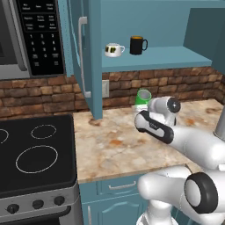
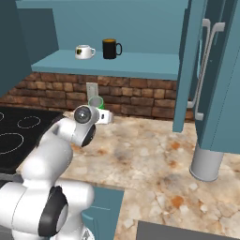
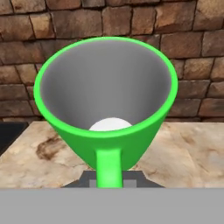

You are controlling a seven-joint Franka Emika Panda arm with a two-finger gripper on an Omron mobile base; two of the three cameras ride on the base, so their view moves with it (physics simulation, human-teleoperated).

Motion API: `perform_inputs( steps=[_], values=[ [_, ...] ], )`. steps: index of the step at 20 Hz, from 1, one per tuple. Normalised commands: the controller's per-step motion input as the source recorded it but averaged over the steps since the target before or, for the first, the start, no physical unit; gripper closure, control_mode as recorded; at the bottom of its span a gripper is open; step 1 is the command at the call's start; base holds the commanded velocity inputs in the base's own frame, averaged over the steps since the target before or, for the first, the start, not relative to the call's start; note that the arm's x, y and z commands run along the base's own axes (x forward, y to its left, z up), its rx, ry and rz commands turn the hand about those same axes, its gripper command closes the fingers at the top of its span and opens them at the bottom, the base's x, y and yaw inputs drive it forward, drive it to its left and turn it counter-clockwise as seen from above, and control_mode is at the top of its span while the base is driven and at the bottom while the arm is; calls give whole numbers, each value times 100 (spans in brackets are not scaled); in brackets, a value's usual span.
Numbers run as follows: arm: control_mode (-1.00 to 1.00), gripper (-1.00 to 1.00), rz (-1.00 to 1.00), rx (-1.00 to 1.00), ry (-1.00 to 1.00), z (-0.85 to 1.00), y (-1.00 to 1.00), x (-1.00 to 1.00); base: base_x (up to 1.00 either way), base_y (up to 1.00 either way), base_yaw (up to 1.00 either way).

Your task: Pick the mug on the counter and place it in the cabinet with the handle facing the right, like the mugs already inside.

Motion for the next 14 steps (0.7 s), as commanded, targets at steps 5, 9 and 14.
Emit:
perform_inputs(
  steps=[5, 9, 14],
  values=[
    [-100, 100, -2, 15, 3, 37, 0, 0, 0, 0, 0],
    [-100, 100, 0, 22, 6, 24, 0, -6, 0, 0, 0],
    [-100, 100, 0, 15, 3, 23, 2, -24, 0, 0, 0]
  ],
)
